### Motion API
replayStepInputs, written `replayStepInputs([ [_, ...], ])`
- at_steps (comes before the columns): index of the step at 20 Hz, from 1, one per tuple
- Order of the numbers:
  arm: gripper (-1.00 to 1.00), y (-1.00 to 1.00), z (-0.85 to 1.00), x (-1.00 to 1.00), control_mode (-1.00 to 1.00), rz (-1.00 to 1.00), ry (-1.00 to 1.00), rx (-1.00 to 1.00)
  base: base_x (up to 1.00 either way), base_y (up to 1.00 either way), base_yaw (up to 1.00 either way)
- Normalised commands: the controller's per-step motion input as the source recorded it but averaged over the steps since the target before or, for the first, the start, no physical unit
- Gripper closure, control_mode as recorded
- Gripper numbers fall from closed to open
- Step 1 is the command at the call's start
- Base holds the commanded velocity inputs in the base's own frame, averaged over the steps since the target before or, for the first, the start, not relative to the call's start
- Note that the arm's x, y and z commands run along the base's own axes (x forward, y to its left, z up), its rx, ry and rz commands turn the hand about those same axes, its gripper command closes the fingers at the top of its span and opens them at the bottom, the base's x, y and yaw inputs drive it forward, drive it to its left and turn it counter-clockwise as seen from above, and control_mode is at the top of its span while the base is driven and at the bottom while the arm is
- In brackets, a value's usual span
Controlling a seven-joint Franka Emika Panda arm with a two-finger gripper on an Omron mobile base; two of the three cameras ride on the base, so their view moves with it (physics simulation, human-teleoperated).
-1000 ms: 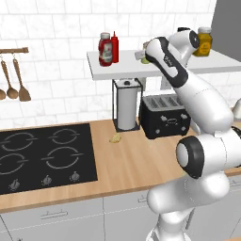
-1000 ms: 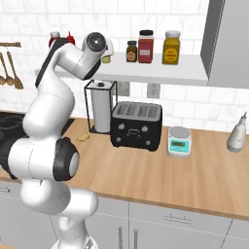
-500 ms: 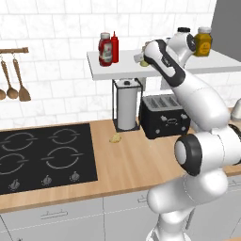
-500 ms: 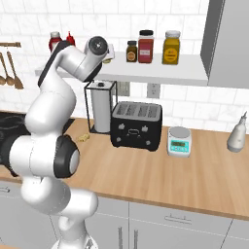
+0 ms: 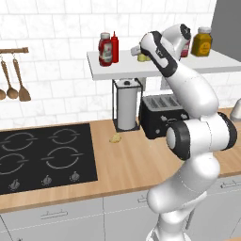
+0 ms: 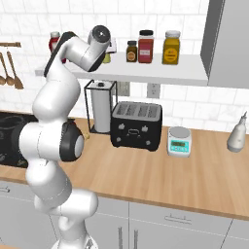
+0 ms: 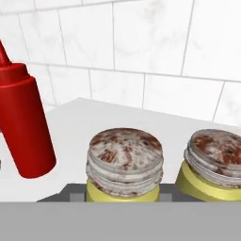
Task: Put the shaker and condiment bottle from the counter next to their counterparts in the cabinet.
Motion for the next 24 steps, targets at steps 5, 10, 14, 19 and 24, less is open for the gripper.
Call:
replayStepInputs([
  [5,-1.0,0.0,-0.2,0.17,-1.0,0.0,0.0,-0.03,0.0,0.0,0.0],
  [10,-1.0,0.0,-0.15,0.0,-1.0,0.0,-0.03,-0.01,0.0,0.0,0.0],
  [14,-1.0,0.0,-0.12,0.0,-1.0,0.0,-0.03,-0.01,0.0,0.0,0.0],
  [19,-1.0,0.0,0.0,-0.28,-1.0,0.0,-0.06,0.0,0.0,0.0,0.0],
  [24,-1.0,0.0,0.15,-0.6,-1.0,0.0,-0.14,0.0,0.0,0.0,0.0],
])
